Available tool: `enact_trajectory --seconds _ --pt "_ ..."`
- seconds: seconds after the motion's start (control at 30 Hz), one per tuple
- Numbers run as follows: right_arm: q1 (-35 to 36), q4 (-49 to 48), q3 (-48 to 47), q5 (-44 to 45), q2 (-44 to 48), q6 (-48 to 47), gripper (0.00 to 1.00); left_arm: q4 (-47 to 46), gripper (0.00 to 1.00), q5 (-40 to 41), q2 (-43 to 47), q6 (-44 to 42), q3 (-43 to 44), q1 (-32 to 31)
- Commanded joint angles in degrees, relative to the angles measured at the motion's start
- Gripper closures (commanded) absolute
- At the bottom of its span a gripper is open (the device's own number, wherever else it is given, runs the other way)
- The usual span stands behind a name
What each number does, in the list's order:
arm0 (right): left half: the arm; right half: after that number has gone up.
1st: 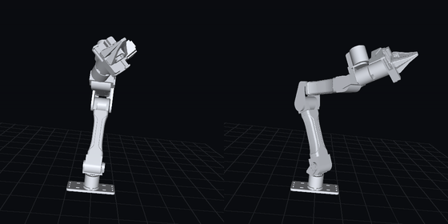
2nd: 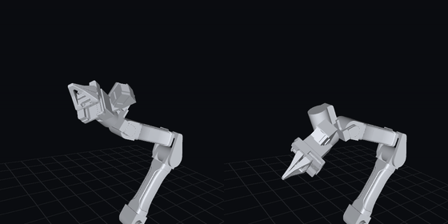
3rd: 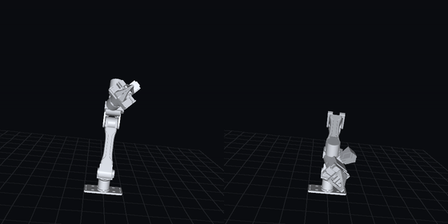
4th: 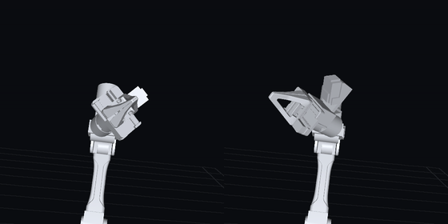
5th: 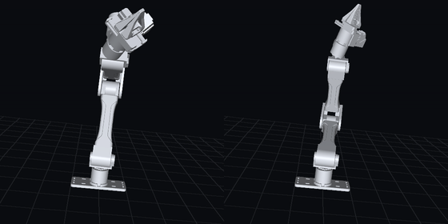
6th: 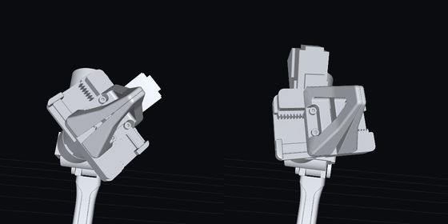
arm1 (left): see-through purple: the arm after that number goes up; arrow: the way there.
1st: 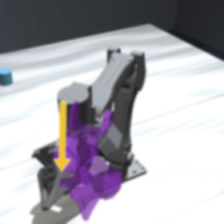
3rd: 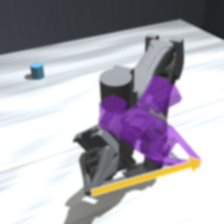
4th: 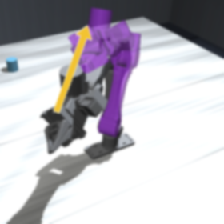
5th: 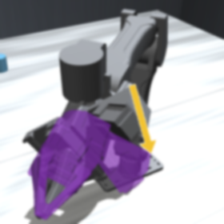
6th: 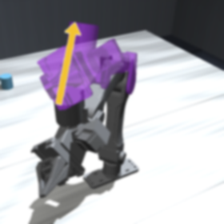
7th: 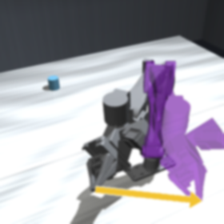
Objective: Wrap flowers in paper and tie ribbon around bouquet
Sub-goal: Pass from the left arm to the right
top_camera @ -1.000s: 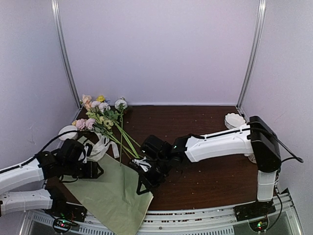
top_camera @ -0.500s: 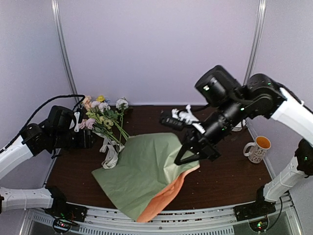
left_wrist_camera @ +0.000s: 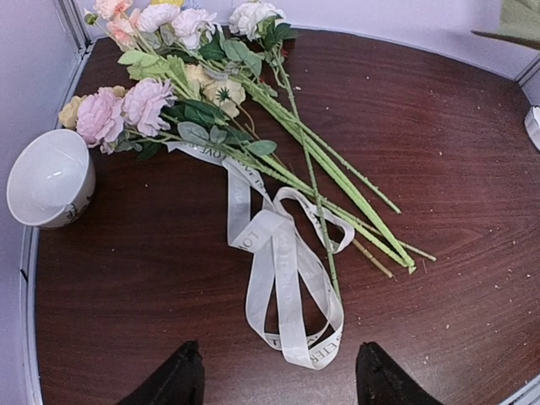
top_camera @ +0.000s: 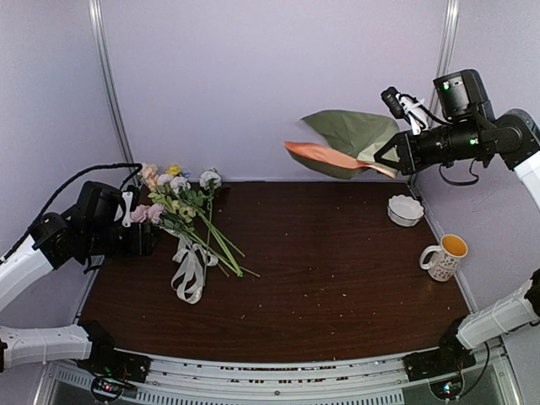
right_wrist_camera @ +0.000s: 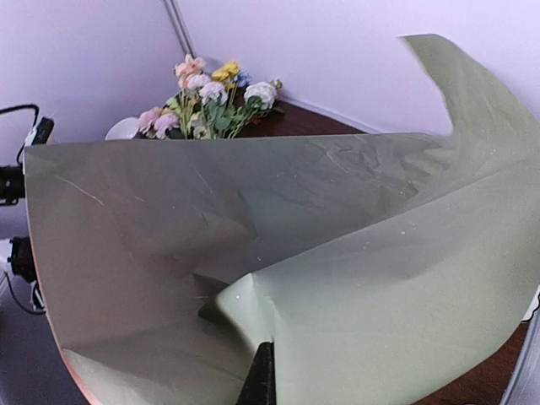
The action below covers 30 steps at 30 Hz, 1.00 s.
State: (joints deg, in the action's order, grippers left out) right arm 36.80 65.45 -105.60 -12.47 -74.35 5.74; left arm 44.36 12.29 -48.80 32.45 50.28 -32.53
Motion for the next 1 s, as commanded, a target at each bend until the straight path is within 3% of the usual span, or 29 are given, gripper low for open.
enact_trajectory --seconds 0.0,0.17,0.4,0.5,0.67,0.97 --pt "-0.32 -14.29 5.76 8.28 2.95 6.4 1.0 -1.7 0.35 0.9 -0.48 -3.98 2.49 0.46" --pt "0.49 -30.15 20.38 3.05 2.92 13.74 1.0 -10.14 0.38 -9.29 -0.12 -12.04 4.31 0.3" --pt "5.46 -34.78 29.8 3.45 -1.31 16.88 1.0 -22.68 0.38 -26.17 -1.21 -26.66 5.5 -4.11" --pt "7.26 -38.06 33.73 3.04 -2.72 19.54 1.0 -28.06 0.38 -33.64 -2.64 -34.32 3.02 -9.03" --pt "9.49 -42.11 36.92 1.9 -5.03 23.35 1.0 -29.28 0.38 -28.68 -8.93 -47.55 5.17 -18.29" --pt "13.39 -43.82 37.34 1.0 -9.32 24.53 1.0 -26.39 0.42 -20.43 -20.88 -56.54 13.5 -21.95"
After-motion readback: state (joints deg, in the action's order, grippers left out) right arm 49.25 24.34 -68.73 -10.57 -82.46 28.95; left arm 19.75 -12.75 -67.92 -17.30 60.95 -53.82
